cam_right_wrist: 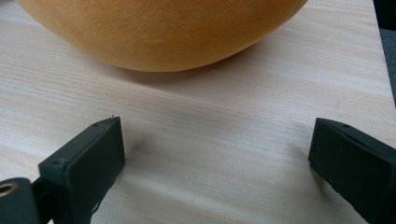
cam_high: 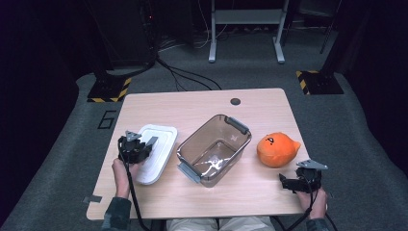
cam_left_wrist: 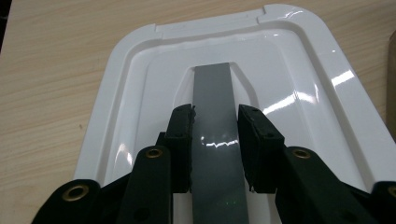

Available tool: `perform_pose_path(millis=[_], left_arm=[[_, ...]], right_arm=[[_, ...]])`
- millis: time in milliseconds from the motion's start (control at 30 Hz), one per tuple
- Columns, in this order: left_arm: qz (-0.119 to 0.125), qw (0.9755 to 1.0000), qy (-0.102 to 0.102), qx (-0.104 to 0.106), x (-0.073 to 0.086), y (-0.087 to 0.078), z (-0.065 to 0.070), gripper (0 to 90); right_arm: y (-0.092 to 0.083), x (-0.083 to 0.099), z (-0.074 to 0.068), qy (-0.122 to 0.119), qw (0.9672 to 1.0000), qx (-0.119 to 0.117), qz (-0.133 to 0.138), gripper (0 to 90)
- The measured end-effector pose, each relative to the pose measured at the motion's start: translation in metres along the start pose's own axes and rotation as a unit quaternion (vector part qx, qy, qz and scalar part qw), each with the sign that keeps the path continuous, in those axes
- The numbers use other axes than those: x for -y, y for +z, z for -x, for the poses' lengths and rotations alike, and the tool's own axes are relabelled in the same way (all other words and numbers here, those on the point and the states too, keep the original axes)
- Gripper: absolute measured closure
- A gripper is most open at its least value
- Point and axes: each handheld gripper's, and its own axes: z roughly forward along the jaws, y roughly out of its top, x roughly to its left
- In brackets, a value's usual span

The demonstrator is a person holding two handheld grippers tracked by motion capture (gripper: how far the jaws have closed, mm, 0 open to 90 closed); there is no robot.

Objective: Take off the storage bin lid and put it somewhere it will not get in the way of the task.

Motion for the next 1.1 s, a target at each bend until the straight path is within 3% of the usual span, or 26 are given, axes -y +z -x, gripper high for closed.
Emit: perform_pose_path(millis=[500,1100], left_arm=[[-0.03,0.9995,0.001,0.006,0.007,0.023,0.005,66.3],[-0.057,0.9983,0.012,-0.004,0.012,0.04,0.009,66.3]], right_arm=[[0.0,0.0,0.0,0.0,1.0,-0.001,0.0,2.8],[0.0,0.0,0.0,0.0,1.0,0.0,0.0,2.7]])
